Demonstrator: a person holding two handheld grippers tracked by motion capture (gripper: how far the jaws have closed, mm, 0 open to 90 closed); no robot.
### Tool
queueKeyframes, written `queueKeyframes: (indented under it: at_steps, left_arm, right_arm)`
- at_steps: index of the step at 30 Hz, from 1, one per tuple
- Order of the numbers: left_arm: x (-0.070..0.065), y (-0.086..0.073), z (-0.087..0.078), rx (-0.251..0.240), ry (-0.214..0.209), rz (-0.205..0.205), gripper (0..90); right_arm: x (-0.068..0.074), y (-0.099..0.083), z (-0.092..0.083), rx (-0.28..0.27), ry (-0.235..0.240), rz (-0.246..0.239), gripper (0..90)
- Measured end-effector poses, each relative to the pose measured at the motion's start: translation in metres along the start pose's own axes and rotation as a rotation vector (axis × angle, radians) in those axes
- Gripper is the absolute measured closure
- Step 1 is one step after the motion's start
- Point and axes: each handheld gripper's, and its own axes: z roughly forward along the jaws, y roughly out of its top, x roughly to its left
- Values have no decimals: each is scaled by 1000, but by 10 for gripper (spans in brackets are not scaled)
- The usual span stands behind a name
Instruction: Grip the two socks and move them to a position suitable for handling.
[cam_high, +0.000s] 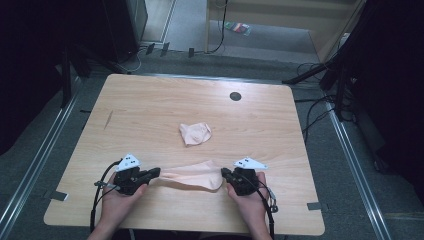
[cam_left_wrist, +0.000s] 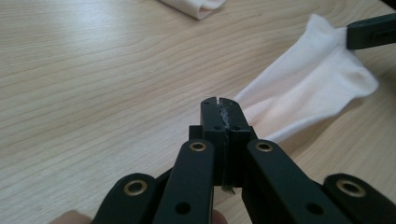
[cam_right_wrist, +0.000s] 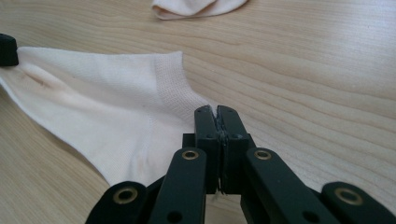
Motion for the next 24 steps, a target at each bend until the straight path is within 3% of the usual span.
queueKeyframes:
  at_steps: [3,6,8,9,10,11,12,13,15,16,17,18,21,24]
  left_arm:
    - [-2,-1,2,-3,1,9,900]
    - [-3,-2,3,-3,-40,14,900]
    - [-2,-2,3,-17,-45,10,894]
    - [-1,-1,4,-42,-63,-9,748]
    - [-1,-1,4,-42,-63,-9,644]
    - [0,-1,3,-75,-52,-17,581]
    - [0,-1,3,-75,-52,-17,535]
    - [2,0,2,-98,-43,-11,535]
    - [7,2,2,-161,6,-10,366]
    - [7,2,2,-161,6,-10,342]
    - [13,3,0,-196,50,-24,291]
    - [13,3,0,-196,50,-24,246]
    - [23,3,-2,-225,116,-39,176]
    - [28,3,-2,-248,134,-45,169]
  right_arm:
    - [0,0,1,7,-1,5,898]
    - [2,-1,2,4,12,-5,897]
    - [4,-1,3,1,36,-9,879]
    - [4,-1,3,-3,48,-16,746]
    - [4,-1,4,-13,58,-26,666]
    - [4,0,4,-22,69,-38,627]
    - [4,2,3,-33,74,-49,627]
    - [4,2,3,-33,74,-49,599]
    - [5,8,2,-76,78,-54,528]
    - [5,8,2,-76,78,-54,528]
    - [7,12,4,-91,77,-65,514]
    - [7,12,4,-91,77,-65,514]
    - [8,20,10,-109,68,-71,522]
    - [10,29,19,-115,65,-77,581]
